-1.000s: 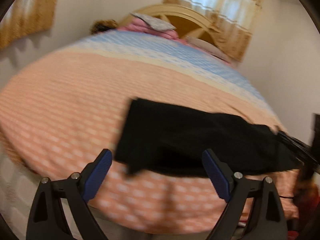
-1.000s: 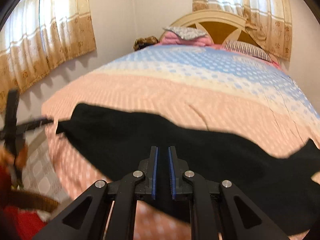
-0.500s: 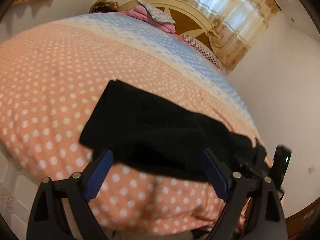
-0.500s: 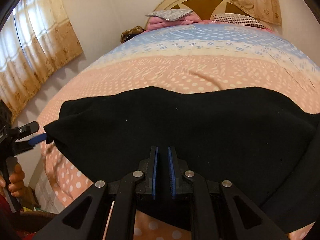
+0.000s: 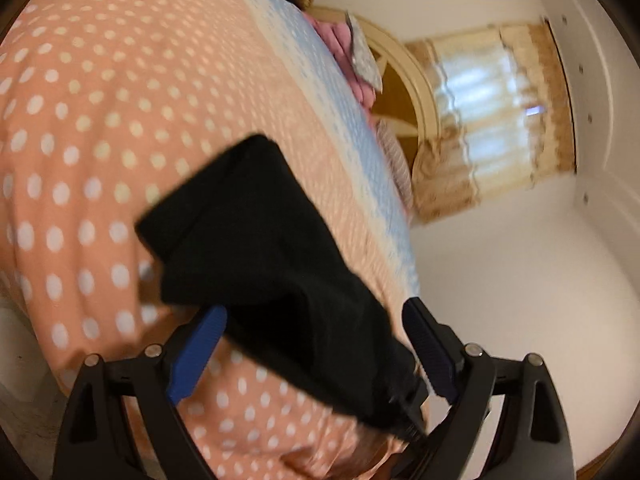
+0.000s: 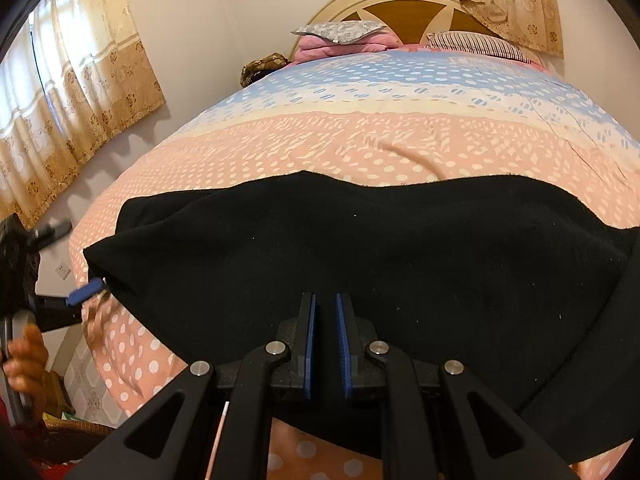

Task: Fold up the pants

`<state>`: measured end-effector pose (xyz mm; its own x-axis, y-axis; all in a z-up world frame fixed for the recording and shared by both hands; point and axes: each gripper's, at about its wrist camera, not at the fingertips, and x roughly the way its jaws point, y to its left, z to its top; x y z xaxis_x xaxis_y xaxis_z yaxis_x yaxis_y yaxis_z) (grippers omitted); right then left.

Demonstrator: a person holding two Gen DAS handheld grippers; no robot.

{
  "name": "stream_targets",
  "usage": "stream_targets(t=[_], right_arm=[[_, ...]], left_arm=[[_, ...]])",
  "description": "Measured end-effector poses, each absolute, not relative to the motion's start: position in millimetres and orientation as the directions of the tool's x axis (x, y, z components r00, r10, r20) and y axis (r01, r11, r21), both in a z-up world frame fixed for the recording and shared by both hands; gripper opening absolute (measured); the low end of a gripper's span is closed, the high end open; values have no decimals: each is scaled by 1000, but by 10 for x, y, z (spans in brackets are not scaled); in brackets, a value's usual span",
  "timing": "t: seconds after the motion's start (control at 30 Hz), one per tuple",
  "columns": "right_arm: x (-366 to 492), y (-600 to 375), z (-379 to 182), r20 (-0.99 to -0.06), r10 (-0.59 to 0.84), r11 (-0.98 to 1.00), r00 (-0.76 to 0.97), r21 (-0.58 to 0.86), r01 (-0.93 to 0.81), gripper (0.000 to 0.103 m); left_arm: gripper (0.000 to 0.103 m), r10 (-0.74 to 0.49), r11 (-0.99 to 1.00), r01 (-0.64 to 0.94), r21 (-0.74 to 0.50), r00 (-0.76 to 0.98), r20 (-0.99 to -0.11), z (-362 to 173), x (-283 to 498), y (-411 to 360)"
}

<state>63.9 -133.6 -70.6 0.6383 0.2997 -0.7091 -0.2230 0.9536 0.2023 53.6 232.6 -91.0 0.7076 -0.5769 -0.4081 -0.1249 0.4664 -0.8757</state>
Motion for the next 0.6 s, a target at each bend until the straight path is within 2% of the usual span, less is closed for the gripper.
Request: stream_targets(t=[0.1,0.13,0.17,0.2,0.23,0.37,0.6], right_arm=[[641,-1324,-716,-709,293,956,641,198,-217,11],[643,-1320,-716,-709,291,956,642,196,-217,11],[639,-1319,-716,-710,290,956,642,193,-218,11],[636,-1316,-712,-710,288,957,642,189,-221,11],[628,-1319,-710,-710,288,957,642,186,-223,11],[618,-1329,-720,-710,285,958,644,184,-221,11],[601,-1306,-703,-713,294,955,637,186,-232,11]], left_arm=[[91,-546,493,-157,-856,710,-444,-938,598,2314],[80,-535,508,-160,-846,711,-456,-928,602,2298],[55,-523,537,-160,-828,707,-476,-920,609,2273],[40,-524,580,-143,-802,688,-502,-901,635,2222],[17,-535,590,-131,-797,676,-507,-918,639,2191],[13,-506,649,-119,-751,670,-543,-884,609,2093],[9,-354,827,-36,-561,742,-569,-537,681,2092]])
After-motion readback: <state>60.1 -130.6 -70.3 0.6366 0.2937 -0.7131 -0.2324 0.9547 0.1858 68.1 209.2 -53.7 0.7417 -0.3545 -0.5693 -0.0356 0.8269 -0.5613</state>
